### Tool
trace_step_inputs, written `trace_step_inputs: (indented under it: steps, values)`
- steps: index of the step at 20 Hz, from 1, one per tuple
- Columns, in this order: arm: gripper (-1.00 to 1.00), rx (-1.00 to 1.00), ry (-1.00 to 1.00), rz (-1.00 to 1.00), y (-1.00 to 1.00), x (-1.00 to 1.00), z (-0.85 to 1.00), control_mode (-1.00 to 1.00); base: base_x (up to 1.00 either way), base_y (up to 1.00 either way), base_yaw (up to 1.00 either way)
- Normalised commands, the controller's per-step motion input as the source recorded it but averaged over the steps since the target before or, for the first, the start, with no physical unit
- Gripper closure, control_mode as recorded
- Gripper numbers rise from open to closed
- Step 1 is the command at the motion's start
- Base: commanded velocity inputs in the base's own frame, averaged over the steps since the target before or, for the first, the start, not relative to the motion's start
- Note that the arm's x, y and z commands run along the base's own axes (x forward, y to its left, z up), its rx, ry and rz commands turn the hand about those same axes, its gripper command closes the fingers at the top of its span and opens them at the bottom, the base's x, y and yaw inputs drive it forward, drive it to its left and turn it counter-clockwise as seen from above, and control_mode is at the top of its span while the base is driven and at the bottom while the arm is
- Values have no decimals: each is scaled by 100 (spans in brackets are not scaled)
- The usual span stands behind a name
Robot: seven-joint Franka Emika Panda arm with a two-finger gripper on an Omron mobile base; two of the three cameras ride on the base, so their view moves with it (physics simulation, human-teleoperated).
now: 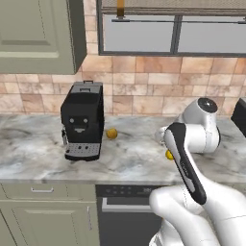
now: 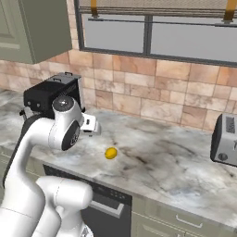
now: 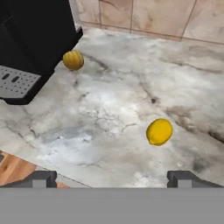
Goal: Place the beer on the top shelf of the fridge to keep it out of children's reach, and place the lemon and squash on lower shelves for easy access.
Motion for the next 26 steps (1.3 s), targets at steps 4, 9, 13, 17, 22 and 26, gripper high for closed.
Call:
trace_step_inputs:
  steps: [4,9,13,17,22,26]
  values:
    - [-100,-8,28,-15,-32,0,-31,-100,0,0,0]
    - [-100,-10,29,-22,-54,7,-47,-100,0,0,0]
    - [-100,-4,14,-21,-44,19,-46,-100,0,0,0]
    - [-100,1,3,-8,-16,24,-27,-100,0,0,0]
    - [-100,6,0,0,0,22,-16,-100,0,0,0]
    - [-100,6,0,0,0,17,-19,-100,0,0,0]
